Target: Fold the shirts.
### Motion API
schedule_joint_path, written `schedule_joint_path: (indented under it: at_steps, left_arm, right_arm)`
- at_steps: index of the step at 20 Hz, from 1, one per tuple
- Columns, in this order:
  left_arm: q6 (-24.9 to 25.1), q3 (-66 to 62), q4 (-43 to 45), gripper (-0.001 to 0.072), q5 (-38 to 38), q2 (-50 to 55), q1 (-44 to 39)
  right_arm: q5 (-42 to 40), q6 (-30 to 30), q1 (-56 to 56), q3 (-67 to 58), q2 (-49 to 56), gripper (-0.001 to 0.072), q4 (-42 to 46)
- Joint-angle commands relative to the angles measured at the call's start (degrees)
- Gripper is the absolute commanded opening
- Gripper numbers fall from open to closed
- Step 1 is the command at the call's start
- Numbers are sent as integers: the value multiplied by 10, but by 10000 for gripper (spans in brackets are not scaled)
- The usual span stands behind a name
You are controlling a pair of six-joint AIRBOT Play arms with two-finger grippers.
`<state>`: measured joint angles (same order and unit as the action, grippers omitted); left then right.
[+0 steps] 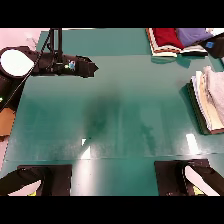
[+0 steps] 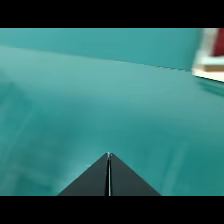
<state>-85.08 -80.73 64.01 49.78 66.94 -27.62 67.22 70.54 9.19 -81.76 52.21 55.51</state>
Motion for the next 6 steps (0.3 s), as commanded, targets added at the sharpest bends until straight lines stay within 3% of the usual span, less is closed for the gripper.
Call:
schedule_joint_path:
  at_steps: [1,6]
  left_arm:
    - [0,0,0,20,-1,0,0]
    - [0,0,0,20,-1,0,0]
  right_arm:
    - [-7,0,-65,-2,0,14,0]
    - [-7,0,-67,-2,0,14,0]
